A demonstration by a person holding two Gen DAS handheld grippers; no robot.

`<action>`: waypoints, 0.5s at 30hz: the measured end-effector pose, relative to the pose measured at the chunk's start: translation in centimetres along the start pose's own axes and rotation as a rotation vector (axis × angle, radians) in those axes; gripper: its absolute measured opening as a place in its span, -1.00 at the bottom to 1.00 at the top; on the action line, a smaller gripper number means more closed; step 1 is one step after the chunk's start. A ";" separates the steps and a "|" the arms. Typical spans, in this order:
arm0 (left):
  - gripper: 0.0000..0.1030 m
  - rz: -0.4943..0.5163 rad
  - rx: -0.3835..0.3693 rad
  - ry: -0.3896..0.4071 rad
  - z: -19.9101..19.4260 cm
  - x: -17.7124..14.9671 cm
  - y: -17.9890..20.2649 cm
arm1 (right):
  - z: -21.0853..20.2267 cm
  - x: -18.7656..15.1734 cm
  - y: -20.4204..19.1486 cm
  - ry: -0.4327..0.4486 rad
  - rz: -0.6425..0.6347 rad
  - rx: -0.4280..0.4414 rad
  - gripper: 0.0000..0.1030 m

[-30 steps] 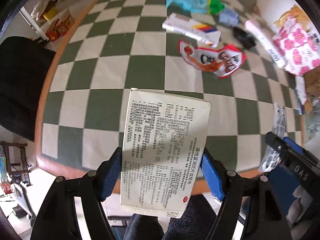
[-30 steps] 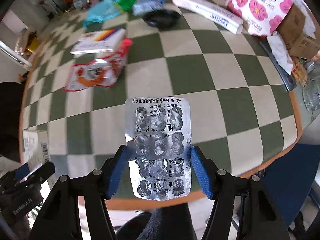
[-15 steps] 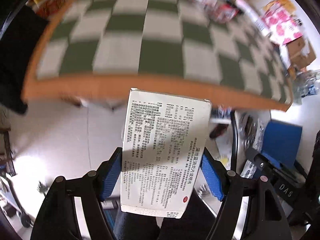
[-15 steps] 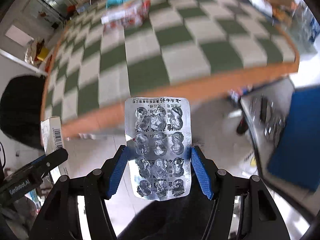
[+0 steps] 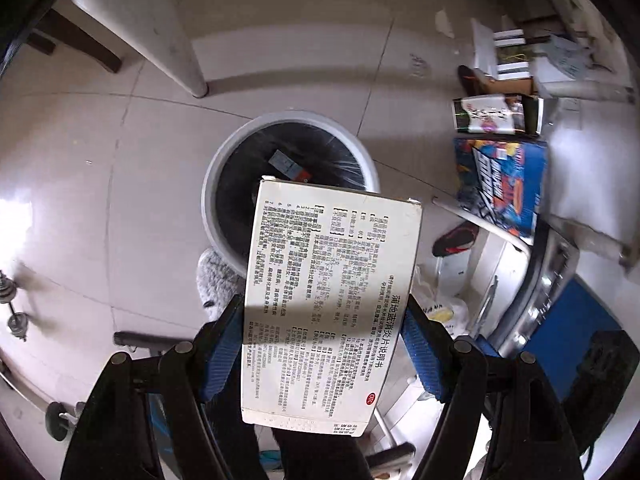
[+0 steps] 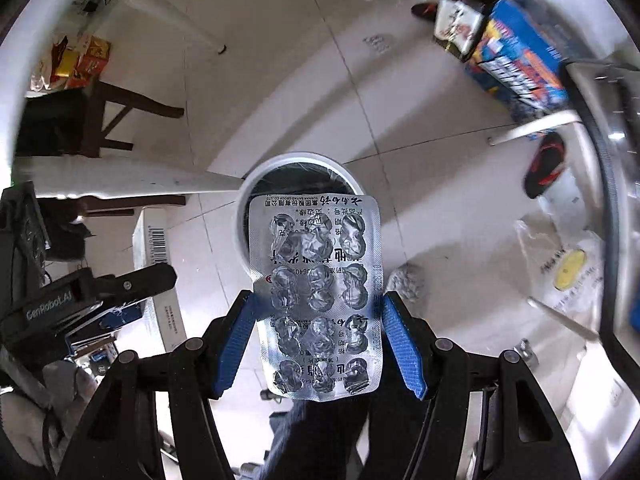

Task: Collect trash
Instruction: 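Carry leaflet and blister pack to the trash bin and release both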

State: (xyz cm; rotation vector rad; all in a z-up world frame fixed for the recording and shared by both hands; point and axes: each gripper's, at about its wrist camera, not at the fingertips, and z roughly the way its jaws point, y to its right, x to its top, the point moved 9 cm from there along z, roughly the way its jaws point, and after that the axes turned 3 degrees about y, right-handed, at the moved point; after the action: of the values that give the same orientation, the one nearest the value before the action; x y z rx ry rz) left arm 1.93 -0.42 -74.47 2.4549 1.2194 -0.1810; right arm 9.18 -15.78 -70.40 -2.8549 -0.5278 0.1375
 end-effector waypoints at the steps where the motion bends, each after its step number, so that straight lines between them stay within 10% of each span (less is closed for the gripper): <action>1: 0.41 -0.001 -0.001 -0.010 1.5 0.4 -0.3 | 2.0 0.3 0.4 -0.002 -0.006 -0.002 0.29; 7: 0.46 -0.006 -0.007 -0.061 5.9 1.6 -2.9 | 10.3 0.6 2.3 -0.054 0.024 0.003 0.29; 12: 0.98 -0.031 -0.012 -0.052 5.9 2.1 -4.5 | 13.7 0.6 2.2 -0.097 0.028 0.048 0.30; 15: 0.98 -0.026 0.028 -0.024 5.1 2.1 -5.2 | 14.4 0.6 1.7 -0.113 0.043 0.084 0.63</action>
State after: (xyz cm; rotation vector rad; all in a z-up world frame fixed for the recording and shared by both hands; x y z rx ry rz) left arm -0.55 1.94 -81.27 2.4550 1.2472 -0.2351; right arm 8.39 -14.08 -84.80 -2.7889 -0.4712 0.3227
